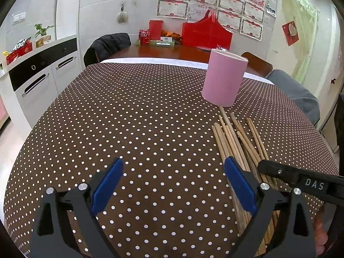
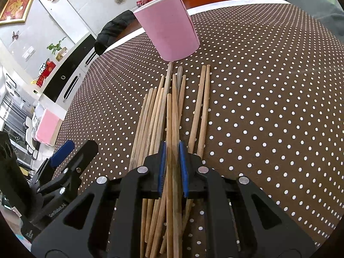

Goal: Organize utensils
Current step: 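Lift the chopstick with the right gripper and raise it upright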

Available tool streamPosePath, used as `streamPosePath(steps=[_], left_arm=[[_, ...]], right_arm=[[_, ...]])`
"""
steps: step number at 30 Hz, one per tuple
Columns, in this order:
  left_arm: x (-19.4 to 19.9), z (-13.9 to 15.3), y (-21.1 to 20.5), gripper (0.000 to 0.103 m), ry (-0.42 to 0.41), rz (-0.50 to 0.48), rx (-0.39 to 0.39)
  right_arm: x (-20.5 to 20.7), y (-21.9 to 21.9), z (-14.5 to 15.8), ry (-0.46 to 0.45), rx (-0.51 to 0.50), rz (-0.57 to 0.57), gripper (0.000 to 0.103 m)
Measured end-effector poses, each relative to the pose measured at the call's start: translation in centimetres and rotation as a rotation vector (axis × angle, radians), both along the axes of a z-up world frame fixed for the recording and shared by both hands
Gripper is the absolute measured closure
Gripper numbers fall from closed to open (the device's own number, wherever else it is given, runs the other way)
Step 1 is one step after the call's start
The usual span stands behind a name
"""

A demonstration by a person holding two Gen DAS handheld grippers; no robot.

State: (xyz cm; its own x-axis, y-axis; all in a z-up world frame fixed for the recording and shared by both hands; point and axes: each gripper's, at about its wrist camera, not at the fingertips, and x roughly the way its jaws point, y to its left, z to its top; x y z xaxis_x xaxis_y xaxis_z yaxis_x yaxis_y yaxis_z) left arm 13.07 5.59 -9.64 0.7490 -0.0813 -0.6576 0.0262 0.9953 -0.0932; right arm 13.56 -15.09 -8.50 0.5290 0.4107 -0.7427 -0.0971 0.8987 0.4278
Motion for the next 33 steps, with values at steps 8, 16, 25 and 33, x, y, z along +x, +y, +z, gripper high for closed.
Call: streamPosePath(steps=[8, 16, 25, 33], left_arm=[[0.2, 0.0, 0.1, 0.010, 0.001, -0.004, -0.003], [0.5, -0.2, 0.2, 0.010, 0.008, -0.007, -0.006], [0.3, 0.6, -0.7, 0.010, 0.000, -0.058, -0.042], [-0.5, 1.8, -4.9, 0.010, -0.028, -0.199, -0.056]], right_arm=[[-0.2, -0.6, 0.2, -0.012, -0.003, 0.003, 0.082], [0.2, 0.3, 0.2, -0.006, -0.056, -0.006, 0.085], [-0.1, -0.2, 1.0, -0.053, -0.044, -0.038, 0.096], [-1.5, -3.4, 2.8, -0.132, 0.018, -0.093, 0.096]])
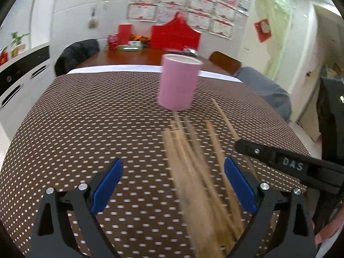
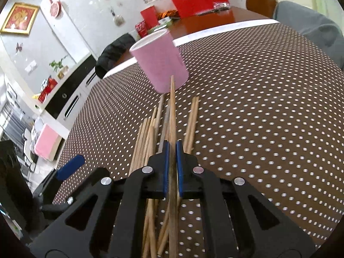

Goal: Organize utensils
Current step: 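Lift the chopstick with the right gripper and raise it upright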

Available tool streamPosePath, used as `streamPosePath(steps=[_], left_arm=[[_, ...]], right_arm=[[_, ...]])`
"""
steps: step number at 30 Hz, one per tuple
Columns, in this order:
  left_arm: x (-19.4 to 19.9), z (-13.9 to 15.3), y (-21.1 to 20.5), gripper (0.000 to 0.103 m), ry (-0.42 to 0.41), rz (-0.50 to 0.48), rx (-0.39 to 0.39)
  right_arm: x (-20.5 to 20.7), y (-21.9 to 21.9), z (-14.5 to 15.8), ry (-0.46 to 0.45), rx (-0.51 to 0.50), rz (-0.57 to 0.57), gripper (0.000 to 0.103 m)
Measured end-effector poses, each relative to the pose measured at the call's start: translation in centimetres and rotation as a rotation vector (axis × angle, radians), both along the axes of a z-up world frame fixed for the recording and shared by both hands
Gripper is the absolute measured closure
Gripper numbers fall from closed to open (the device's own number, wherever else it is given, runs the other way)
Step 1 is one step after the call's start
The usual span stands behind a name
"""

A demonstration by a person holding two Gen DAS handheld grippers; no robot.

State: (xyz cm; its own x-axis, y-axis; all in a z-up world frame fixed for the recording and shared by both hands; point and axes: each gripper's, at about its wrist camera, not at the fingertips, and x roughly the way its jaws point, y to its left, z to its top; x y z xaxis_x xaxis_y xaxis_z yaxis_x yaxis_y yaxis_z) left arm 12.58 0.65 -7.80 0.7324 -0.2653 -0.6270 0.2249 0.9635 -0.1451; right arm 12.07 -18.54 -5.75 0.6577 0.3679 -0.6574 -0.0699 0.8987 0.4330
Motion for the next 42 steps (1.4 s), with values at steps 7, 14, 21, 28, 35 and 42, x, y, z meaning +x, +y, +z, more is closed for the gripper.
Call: streamPosePath(steps=[7, 14, 21, 28, 35, 42], left_arm=[[0.1, -0.6, -4.7, 0.029, 0.037, -0.040, 0.100], [1.9, -2.4, -5.8, 0.050, 0.159, 0.035, 0.165], [2.6, -2.6, -4.9, 0.095, 0.169, 0.111, 0.161], [2.7, -2.5, -3.9, 0.097, 0.171, 0.113, 0.117], [1.9, -1.6, -3.3, 0.097, 0.125, 0.107, 0.087], [1.3, 0.3, -2.2, 0.097, 0.039, 0.130, 0.027]], right_arm=[[-1.0, -3.5, -0.6, -0.015, 0.044, -0.081, 0.096], [-1.5, -5.2, -1.3, -0.017, 0.085, -0.071, 0.096], [-1.8, -6.0, -2.0, -0.007, 0.114, -0.049, 0.096], [-1.8, -5.6, -1.8, -0.016, 0.119, -0.039, 0.096], [-1.4, -4.4, -1.2, -0.025, 0.100, -0.040, 0.096], [-1.1, -3.8, 0.5, -0.067, 0.071, -0.029, 0.096]])
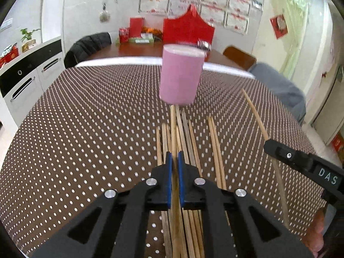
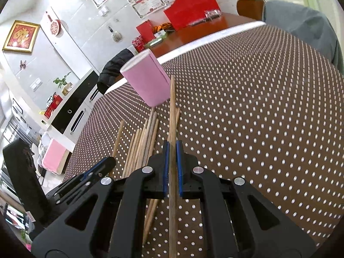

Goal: Organize utensils
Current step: 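Lift the chopstick with the right gripper and raise it upright, then carry the chopstick over the pink cup and lower it inside with the right gripper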

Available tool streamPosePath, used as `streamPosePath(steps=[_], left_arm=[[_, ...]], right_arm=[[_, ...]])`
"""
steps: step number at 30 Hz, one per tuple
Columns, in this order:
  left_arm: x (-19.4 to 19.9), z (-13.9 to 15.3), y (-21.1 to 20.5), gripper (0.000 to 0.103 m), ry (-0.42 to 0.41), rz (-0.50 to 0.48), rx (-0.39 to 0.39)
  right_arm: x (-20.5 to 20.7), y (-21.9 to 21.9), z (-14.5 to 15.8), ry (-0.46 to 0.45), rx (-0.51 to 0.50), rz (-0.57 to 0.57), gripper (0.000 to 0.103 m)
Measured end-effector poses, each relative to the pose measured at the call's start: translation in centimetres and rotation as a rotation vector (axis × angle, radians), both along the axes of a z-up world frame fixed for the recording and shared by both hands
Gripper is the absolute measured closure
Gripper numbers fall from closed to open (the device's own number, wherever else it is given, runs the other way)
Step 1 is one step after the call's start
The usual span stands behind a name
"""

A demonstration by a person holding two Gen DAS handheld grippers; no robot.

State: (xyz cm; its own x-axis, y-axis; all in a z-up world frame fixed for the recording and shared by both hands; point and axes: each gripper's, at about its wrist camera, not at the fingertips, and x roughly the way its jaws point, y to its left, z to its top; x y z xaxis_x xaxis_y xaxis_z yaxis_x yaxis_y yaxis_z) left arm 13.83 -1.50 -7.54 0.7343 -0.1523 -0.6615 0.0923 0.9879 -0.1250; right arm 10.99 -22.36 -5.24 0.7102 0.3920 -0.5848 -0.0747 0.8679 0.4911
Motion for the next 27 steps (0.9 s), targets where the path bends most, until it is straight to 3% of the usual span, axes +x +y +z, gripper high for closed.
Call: streamPosePath(steps=[4, 9, 12, 20, 27], left_arm=[[-0.2, 1.8, 1.1, 0.097, -0.073, 0.022, -0.054], [-0.6, 4.9, 2.2, 0.097, -0.231, 0.063, -0.091], [-0.3, 5.9, 2.7, 0.097, -0.271, 0.079, -0.122], [1.1, 10.1, 2.4, 0.097, -0.428, 0.106, -0.094], [3.7, 14.3, 2.8, 0.097, -0.536, 0.102, -0.162]], right_arm=[[0.1, 0.7, 2.2, -0.071, -0.028, 0.020, 0.096], [0.7, 1.6, 5.3, -0.164, -0.065, 0.020, 0.096], [1.1, 2.4, 7.4, -0.226, -0.104, 0.015, 0.096], [3.3, 3.5, 11.8, -0.328, -0.168, 0.008, 0.096], [5.8, 4.1, 15.0, -0.405, -0.186, 0.009, 0.096]])
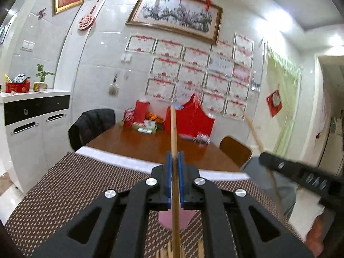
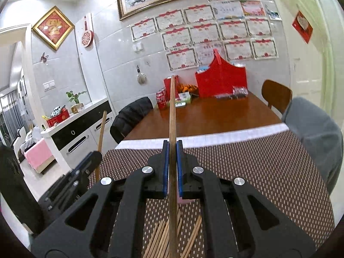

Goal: Organize utensils
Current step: 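Carry the chopstick over the pink cup and lower it inside with the right gripper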

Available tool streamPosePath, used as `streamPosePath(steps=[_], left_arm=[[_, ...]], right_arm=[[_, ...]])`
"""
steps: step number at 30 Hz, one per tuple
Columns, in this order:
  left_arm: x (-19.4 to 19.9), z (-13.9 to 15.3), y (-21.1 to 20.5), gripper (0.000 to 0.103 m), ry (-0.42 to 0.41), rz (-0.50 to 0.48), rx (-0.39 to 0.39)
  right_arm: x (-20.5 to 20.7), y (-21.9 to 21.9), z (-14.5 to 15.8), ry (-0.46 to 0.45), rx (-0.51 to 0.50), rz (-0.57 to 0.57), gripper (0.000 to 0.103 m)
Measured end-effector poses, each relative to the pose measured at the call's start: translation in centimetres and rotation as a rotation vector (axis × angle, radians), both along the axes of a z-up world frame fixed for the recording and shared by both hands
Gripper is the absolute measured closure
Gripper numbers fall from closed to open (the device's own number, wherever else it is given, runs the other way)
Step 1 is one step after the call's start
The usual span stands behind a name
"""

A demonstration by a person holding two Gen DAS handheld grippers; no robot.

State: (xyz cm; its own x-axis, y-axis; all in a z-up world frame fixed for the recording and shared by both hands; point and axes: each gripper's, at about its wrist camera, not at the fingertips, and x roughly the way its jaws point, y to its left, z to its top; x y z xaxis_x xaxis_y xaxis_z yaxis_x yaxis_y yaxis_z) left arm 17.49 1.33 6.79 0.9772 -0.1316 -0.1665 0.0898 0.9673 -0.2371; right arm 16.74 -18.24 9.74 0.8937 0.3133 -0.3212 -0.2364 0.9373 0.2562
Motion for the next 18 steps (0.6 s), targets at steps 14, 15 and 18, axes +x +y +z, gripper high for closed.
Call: streamPosePath(steps=[14, 15, 18], left_arm=[[5.3, 1.7, -2.1, 0.097, -0.256, -0.045, 0.005], [6.2, 1.4, -2.3, 0.097, -0.249, -0.043, 0.002], [8.0, 0.6, -2.0, 0.097, -0.232, -0.047, -0.025]], right_arm=[[6.2, 0.8, 1.0, -0.138, 0.059, 0.069, 0.096], [6.8, 0.8, 0.8, -0.143, 0.073, 0.082, 0.096], [8.6, 0.9, 0.3, -0.158, 0.093, 0.091, 0.096]])
